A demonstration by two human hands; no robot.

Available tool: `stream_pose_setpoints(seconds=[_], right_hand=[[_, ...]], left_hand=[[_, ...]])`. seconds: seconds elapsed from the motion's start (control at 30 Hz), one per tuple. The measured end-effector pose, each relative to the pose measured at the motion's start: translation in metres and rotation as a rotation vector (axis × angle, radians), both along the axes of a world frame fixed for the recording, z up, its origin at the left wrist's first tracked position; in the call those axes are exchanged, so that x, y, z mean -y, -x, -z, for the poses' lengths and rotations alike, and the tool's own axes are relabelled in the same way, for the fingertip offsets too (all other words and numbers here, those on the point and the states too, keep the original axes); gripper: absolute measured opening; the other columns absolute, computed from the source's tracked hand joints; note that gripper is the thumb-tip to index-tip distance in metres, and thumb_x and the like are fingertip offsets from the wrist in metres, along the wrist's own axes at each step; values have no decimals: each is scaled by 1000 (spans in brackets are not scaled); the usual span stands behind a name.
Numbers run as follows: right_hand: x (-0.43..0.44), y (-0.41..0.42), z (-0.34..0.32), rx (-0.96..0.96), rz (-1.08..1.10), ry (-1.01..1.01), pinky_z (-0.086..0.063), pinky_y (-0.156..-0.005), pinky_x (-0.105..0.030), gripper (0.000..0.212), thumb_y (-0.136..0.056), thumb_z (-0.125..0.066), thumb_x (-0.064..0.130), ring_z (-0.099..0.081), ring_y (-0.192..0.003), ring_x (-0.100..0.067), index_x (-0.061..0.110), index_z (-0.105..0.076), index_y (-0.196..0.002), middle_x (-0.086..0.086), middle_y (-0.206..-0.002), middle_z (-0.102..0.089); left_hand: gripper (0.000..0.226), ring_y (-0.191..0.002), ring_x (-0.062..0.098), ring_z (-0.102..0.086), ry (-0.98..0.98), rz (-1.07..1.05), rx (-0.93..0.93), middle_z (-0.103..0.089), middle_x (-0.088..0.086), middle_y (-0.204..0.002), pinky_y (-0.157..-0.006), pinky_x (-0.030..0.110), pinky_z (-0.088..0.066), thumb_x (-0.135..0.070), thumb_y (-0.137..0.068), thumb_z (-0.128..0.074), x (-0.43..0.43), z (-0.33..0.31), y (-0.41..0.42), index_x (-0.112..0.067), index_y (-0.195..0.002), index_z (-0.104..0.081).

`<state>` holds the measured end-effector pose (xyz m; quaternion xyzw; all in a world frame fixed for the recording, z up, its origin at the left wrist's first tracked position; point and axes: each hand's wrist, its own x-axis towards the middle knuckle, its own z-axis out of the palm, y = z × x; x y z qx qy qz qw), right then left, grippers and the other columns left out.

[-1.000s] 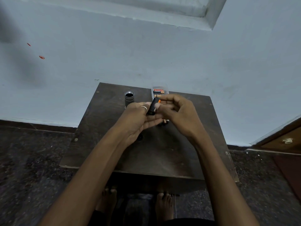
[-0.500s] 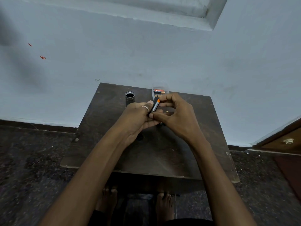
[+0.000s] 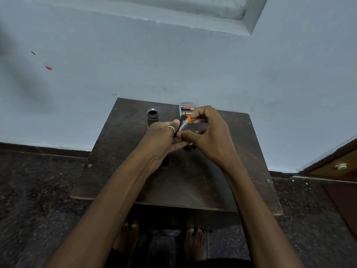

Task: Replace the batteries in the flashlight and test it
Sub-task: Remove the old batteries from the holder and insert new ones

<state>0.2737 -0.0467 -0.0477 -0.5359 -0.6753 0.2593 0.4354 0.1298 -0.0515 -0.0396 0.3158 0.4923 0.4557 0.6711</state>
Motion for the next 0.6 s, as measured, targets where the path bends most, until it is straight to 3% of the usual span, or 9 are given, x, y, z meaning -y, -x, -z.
stream_pose_setpoints(seconds=[0.07,0.17,0.23,0.33,0.4,0.47,0.53,0.6], right_hand=[[0,-1,-3,-101,-23,23,-56,-72,-25,30,-75,-86,17,-65,-86,-7,20,-62,-94,9,-91,-69],[0,-2,-6,-271,-20,84,-58,-70,-29,15,-86,-77,9,-68,-79,-12,14,-64,-92,-6,-86,-71],[-1,-4,-10,-397,31,133,-60,-71,-32,13,-89,-73,6,-67,-78,-15,10,-62,-96,-14,-88,-70],[-4,-18,-12,-603,146,224,-61,-70,-31,19,-91,-70,4,-68,-71,-14,10,-55,-103,-12,-87,-66],[-7,-27,-5,-457,267,254,-62,-76,-38,23,-88,-72,9,-70,-68,-12,15,-56,-103,-4,-82,-70],[-9,-35,7,-130,367,264,-59,-84,-40,20,-86,-74,17,-70,-75,-13,19,-59,-100,5,-76,-70],[-7,-37,14,125,389,256,-55,-86,-38,20,-87,-73,20,-68,-84,-18,16,-60,-102,5,-80,-68],[-7,-37,19,228,376,250,-53,-84,-37,20,-88,-72,21,-67,-89,-22,16,-58,-101,1,-88,-67]], left_hand=[[31,-75,15,-74,-13,-5,7,-76,6,-80,-71,28,-62,-15,-105,-43,0,-1,-1,6,-97,-64],[32,-78,18,-74,-13,-1,22,-72,17,-91,-72,27,-62,-17,-106,-42,1,-2,-3,5,-101,-64],[33,-76,17,-74,-5,-6,27,-70,22,-98,-71,26,-62,-18,-106,-41,2,-3,-5,8,-109,-62],[34,-75,17,-75,19,-21,37,-70,22,-99,-69,25,-62,-18,-106,-41,2,-3,-4,11,-115,-58],[34,-80,19,-74,35,-22,35,-69,23,-103,-71,25,-62,-17,-106,-41,2,-4,-3,10,-117,-58],[34,-83,20,-73,50,-23,26,-68,24,-107,-73,25,-62,-17,-106,-41,1,-4,-3,10,-117,-58],[34,-83,21,-73,53,-25,34,-67,25,-107,-72,25,-61,-17,-106,-41,2,-4,-4,11,-117,-57],[34,-81,20,-72,55,-23,46,-66,23,-103,-71,24,-61,-16,-106,-40,2,-5,-5,11,-118,-56]])
